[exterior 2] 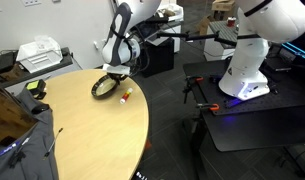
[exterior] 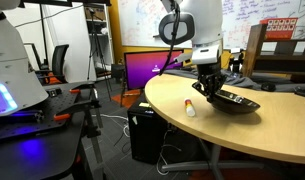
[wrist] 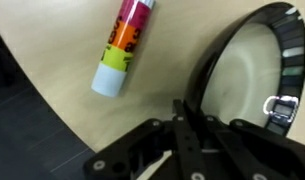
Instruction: Move the plate to the right on the table
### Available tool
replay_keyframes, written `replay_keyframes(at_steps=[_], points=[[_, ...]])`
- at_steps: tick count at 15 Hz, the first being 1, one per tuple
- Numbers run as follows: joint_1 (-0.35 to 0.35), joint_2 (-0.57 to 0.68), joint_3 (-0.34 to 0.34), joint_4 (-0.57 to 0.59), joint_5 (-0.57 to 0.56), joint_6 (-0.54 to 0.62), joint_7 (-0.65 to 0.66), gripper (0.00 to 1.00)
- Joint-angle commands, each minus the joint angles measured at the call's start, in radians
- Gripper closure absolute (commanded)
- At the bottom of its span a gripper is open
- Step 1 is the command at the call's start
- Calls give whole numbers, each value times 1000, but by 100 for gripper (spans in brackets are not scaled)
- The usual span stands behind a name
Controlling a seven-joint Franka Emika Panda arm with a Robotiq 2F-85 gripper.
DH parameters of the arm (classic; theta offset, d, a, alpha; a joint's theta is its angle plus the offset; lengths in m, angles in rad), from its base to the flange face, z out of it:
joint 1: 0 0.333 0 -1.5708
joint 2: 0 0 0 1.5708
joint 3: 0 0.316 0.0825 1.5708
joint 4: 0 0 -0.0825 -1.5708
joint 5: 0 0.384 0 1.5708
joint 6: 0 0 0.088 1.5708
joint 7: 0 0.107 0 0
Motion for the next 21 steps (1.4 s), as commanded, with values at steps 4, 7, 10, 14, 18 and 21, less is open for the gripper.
replay_keyframes(at_steps=[4, 7, 10, 14, 18, 21], points=[[-7, -19, 15, -13, -27, -14, 21, 59], [-7, -20, 15, -19, -37, -17, 15, 34], [-7, -15, 19, -19, -60, 17, -15, 12], [50, -126, -28, -128, -183, -54, -33, 0], [185, -336, -113, -288, -383, -173, 4, 0], [282, -466, -165, -319, -640, -317, 159, 0]])
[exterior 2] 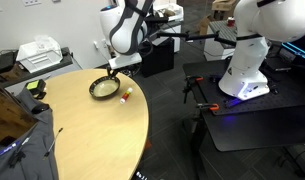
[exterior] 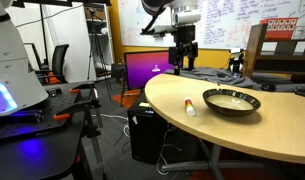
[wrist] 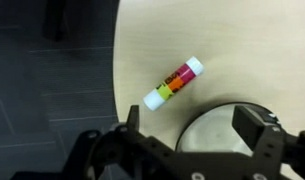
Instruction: Move the plate to the right on the table
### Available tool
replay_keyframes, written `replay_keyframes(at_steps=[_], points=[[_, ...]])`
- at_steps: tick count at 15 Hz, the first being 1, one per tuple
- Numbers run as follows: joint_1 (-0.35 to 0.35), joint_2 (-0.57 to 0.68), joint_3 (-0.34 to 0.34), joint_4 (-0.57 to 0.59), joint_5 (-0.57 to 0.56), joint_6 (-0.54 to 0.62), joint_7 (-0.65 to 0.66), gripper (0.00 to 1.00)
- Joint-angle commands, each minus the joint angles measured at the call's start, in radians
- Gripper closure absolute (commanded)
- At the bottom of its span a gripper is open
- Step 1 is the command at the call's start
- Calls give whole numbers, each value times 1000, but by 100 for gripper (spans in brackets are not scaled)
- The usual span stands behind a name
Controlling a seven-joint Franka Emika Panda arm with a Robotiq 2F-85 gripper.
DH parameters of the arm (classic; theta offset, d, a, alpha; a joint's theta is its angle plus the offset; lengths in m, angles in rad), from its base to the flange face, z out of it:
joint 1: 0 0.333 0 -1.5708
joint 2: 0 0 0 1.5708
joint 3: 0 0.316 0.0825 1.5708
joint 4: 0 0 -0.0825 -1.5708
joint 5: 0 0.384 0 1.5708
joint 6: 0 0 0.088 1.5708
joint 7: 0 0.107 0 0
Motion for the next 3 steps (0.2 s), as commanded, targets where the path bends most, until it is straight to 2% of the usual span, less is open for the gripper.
replay_keyframes(at_steps=[1, 3], points=[[68, -138, -24, -38, -236, -136, 138, 0], [60, -171, 28, -20, -339, -159, 199, 0]])
